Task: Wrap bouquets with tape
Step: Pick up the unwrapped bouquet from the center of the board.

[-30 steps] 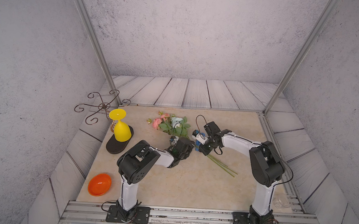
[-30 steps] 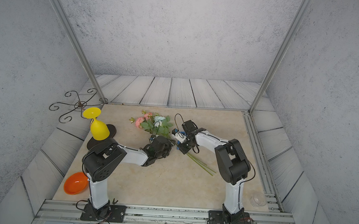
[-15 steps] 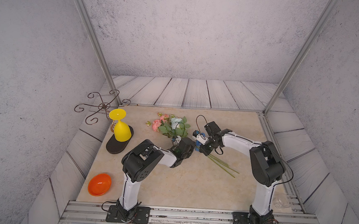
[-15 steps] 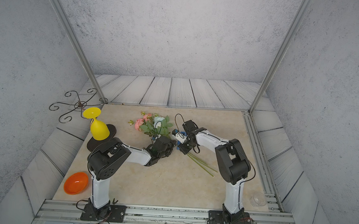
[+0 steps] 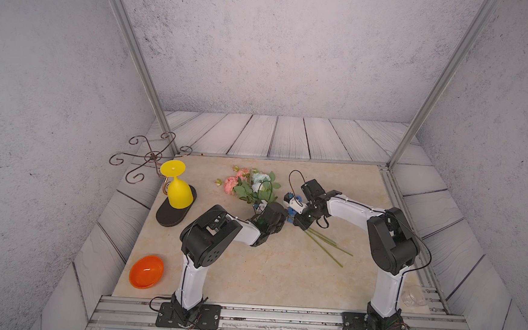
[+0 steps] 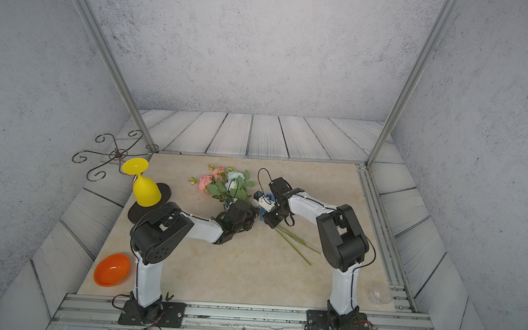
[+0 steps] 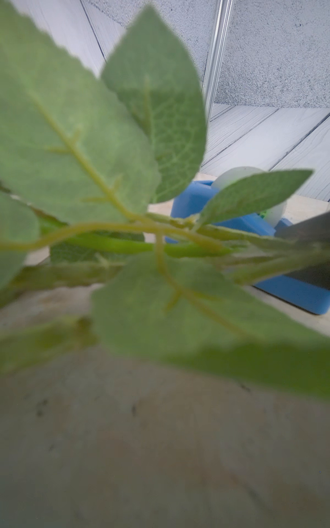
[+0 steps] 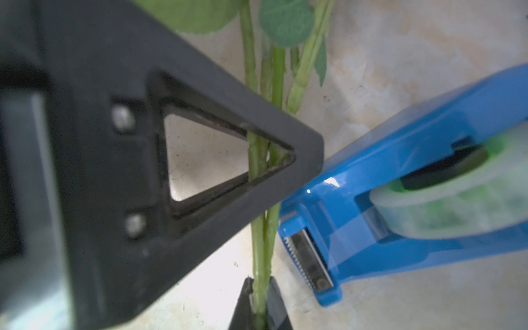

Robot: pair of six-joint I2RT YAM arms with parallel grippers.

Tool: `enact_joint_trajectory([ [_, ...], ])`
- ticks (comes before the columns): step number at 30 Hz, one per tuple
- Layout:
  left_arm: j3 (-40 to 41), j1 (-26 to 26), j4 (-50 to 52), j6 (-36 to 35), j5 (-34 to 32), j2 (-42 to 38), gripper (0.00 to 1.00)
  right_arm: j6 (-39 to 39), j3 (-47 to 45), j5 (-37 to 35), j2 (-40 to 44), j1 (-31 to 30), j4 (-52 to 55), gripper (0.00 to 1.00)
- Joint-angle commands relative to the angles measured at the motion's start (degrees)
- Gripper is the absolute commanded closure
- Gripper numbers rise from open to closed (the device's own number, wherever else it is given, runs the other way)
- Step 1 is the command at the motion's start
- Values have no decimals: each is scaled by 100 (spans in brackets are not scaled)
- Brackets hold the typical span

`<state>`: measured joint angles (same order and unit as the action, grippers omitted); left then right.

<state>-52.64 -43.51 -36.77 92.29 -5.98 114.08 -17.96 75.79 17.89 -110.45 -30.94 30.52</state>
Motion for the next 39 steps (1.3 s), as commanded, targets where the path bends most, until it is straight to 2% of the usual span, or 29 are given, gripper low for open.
enact_joint_trajectory([
  [1, -49, -6, 240, -176, 56, -49, 100, 78, 97, 19, 50, -15, 42, 97],
  [7, -23, 0, 134, -257, 22, -77, 100, 426, -43, -106, 120, -11, 128, 72],
  [14, 53, 76, -182, -386, 117, 50, 100, 776, -407, 6, 589, 133, -81, 65],
  [17, 52, 78, -228, -556, 142, 9, 100, 955, -549, 290, 954, 339, -90, 56],
  [19, 90, 84, -364, -599, 164, 48, 100, 1039, -624, 536, 1210, 449, -43, 47],
  [22, 128, 103, -599, -699, 223, 144, 100, 1036, -687, 753, 1428, 517, 150, 25],
  [26, 112, 97, -812, -1007, 375, 192, 100, 1083, -590, 1021, 1311, 728, 648, 10],
  [30, 336, 97, -1389, -1104, 319, 291, 100, 1046, -126, 2350, 865, 1197, 1259, 9],
  [34, 402, 97, -2207, -1450, 317, 502, 100, 855, 434, 2817, 156, 1171, 1867, 13],
  [39, 465, 115, -2922, -1551, 181, 790, 100, 1008, 503, 3041, -366, 1135, 1664, 15],
])
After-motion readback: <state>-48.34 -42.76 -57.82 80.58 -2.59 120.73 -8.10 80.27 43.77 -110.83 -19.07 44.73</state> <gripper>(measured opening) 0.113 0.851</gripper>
